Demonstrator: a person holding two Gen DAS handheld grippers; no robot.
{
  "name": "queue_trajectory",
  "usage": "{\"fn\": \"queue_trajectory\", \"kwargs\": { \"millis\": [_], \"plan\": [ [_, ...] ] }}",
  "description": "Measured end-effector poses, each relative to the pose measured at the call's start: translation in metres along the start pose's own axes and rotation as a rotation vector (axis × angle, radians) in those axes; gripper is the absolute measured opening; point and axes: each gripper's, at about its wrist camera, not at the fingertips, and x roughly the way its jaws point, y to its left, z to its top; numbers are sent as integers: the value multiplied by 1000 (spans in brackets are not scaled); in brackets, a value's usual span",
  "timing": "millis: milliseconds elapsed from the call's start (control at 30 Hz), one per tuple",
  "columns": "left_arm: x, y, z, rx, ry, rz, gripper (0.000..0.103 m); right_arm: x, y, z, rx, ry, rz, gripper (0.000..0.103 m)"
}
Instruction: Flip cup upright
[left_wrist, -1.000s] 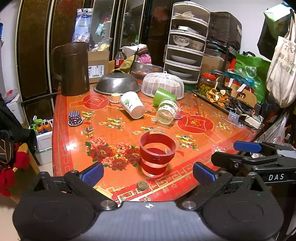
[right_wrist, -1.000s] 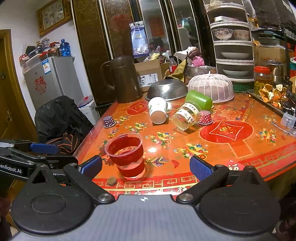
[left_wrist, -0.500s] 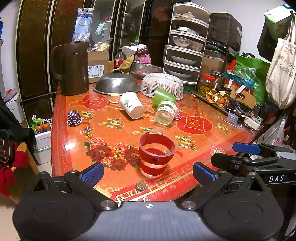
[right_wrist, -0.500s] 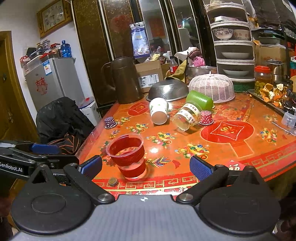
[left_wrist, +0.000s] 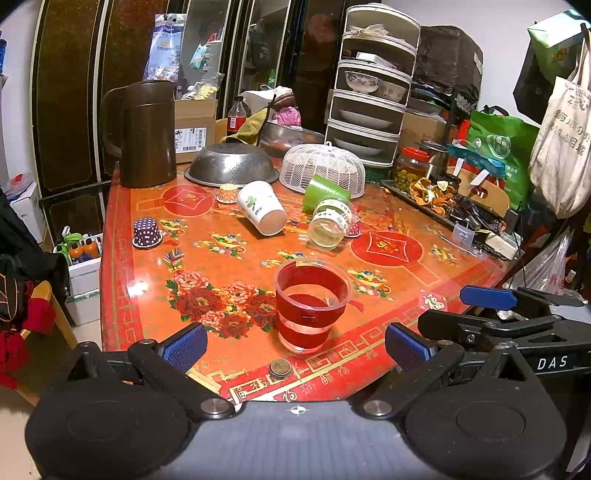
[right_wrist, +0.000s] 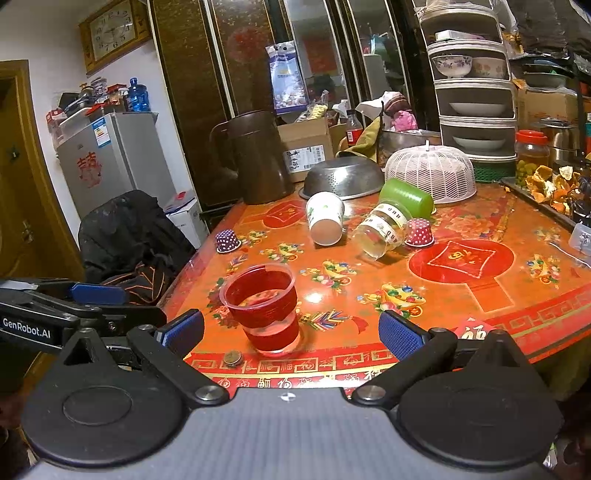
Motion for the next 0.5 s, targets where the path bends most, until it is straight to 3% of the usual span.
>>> {"fn": "queue_trajectory", "kwargs": {
  "millis": [500],
  "plan": [
    [-1,0,0,2,-2,-3,103,0,-2,-1,9,-3,8,102]
  ]
}}
